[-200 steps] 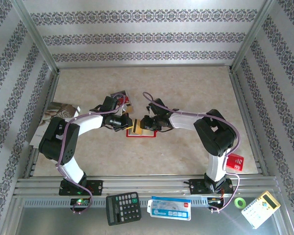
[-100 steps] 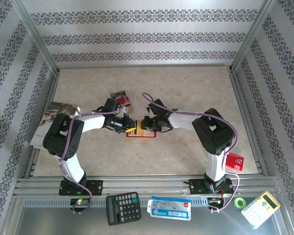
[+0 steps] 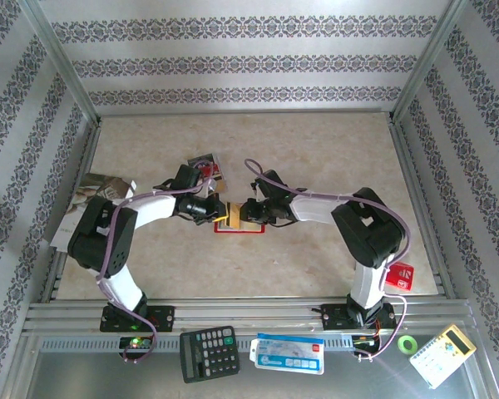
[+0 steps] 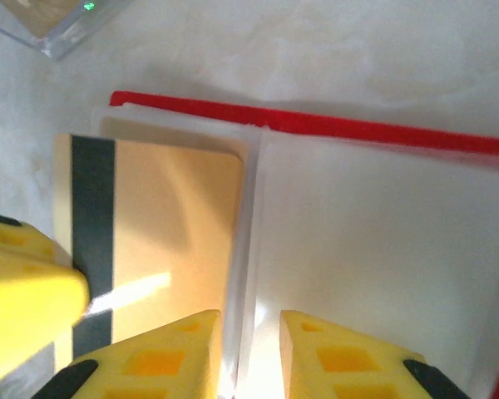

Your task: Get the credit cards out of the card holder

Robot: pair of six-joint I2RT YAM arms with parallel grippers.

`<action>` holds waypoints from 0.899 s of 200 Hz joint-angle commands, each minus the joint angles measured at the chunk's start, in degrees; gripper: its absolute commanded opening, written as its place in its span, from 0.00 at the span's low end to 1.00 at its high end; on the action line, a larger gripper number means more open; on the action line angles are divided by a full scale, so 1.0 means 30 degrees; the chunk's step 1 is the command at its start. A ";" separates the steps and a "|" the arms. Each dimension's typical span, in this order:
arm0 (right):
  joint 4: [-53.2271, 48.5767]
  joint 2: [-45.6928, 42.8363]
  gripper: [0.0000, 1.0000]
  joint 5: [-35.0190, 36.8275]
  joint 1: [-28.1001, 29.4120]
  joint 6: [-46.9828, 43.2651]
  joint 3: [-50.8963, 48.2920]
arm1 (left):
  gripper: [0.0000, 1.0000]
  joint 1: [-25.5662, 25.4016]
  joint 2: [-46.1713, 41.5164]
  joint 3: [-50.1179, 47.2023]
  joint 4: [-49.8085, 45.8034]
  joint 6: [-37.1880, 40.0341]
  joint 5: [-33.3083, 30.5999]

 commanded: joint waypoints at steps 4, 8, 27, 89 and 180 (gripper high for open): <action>0.2369 -0.1906 0.30 -0.0509 -0.0378 0.0035 -0.0736 | 0.00 0.0310 -0.1985 0.0682 -0.2306 0.1421 -0.1634; 0.2689 -0.2082 0.31 -0.0691 -0.0455 0.0119 -0.0846 | 0.00 0.0318 -0.2191 0.0773 -0.2413 0.1481 -0.1647; 0.4531 -0.2955 0.37 -0.1624 -0.0885 0.0875 -0.1440 | 0.00 0.0317 -0.2960 0.1134 -0.2371 0.1337 -0.1427; 1.0078 -0.3486 0.52 -0.5114 -0.2470 0.4794 -0.2094 | 0.00 0.0310 -0.3802 0.1414 0.2231 -0.2403 0.2113; 1.1384 -0.3274 0.58 -0.5219 -0.3374 0.6017 -0.2793 | 0.00 0.1042 -0.4032 0.1377 0.3824 -0.3649 0.3353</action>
